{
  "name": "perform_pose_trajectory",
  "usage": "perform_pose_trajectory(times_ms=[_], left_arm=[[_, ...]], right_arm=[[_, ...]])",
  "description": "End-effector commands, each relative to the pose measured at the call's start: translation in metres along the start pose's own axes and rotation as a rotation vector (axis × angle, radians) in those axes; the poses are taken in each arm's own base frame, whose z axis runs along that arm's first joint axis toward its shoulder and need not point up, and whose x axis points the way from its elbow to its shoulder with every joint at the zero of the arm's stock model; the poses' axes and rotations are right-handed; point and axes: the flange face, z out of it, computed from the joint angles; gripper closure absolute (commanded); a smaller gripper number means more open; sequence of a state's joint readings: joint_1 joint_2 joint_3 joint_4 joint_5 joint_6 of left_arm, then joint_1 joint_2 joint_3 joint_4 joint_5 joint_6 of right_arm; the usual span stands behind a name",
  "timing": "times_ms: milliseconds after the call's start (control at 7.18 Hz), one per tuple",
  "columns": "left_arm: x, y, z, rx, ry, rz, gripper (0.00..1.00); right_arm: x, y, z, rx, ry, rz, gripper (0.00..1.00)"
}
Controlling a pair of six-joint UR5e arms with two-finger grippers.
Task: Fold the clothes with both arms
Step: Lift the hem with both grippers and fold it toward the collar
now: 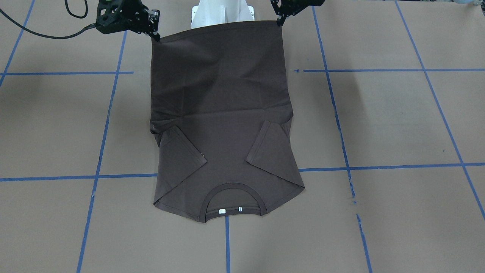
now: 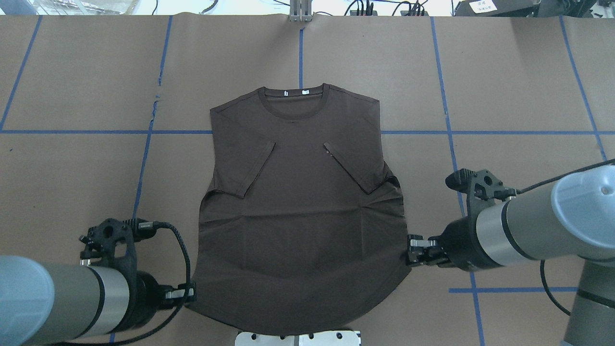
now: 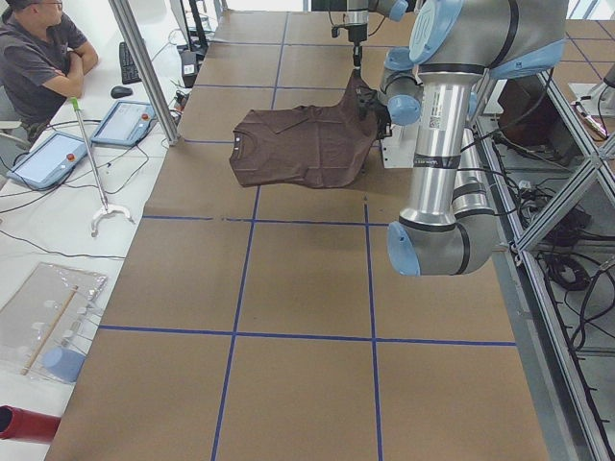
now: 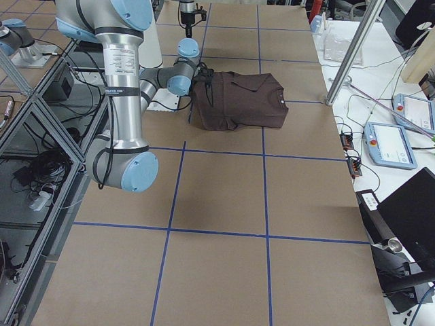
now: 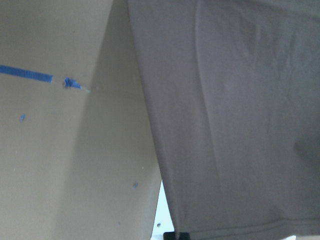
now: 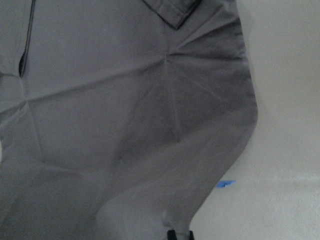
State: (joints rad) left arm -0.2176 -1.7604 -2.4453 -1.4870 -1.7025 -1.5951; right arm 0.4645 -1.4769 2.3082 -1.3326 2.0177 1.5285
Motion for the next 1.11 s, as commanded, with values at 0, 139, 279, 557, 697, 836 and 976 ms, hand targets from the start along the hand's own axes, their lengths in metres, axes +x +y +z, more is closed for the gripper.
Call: perform_pose_trajectory(times_ms=[0, 139, 279, 557, 697, 836, 976], left_arm=[[-0.006, -0.062, 0.011, 0.091, -0.05, 0.016, 1.0], [-0.003, -0.084, 0.02, 0.103, -0.066, 0.017, 1.0], [0.009, -0.11, 0.023, 0.138, -0.064, -0.007, 1.0], [0.022, -0.179, 0.038, 0.191, -0.107, -0.022, 1.0], [0.011, -0.209, 0.037, 0.219, -0.135, -0.023, 1.0], [0.007, -0.237, 0.034, 0.248, -0.154, -0.018, 1.0], [0.01, -0.266, 0.045, 0.27, -0.164, -0.037, 1.0]], right_arm=[[-0.008, -0.065, 0.004, 0.104, 0.003, 0.054, 1.0], [0.0, -0.088, 0.001, 0.141, 0.016, 0.087, 1.0], [0.006, -0.103, -0.007, 0.173, 0.019, 0.109, 1.0], [-0.001, -0.137, -0.009, 0.219, 0.018, 0.137, 1.0], [-0.021, -0.159, 0.006, 0.228, 0.02, 0.146, 1.0], [-0.037, -0.184, 0.013, 0.244, 0.024, 0.16, 1.0], [-0.036, -0.209, 0.01, 0.272, 0.034, 0.186, 1.0]])
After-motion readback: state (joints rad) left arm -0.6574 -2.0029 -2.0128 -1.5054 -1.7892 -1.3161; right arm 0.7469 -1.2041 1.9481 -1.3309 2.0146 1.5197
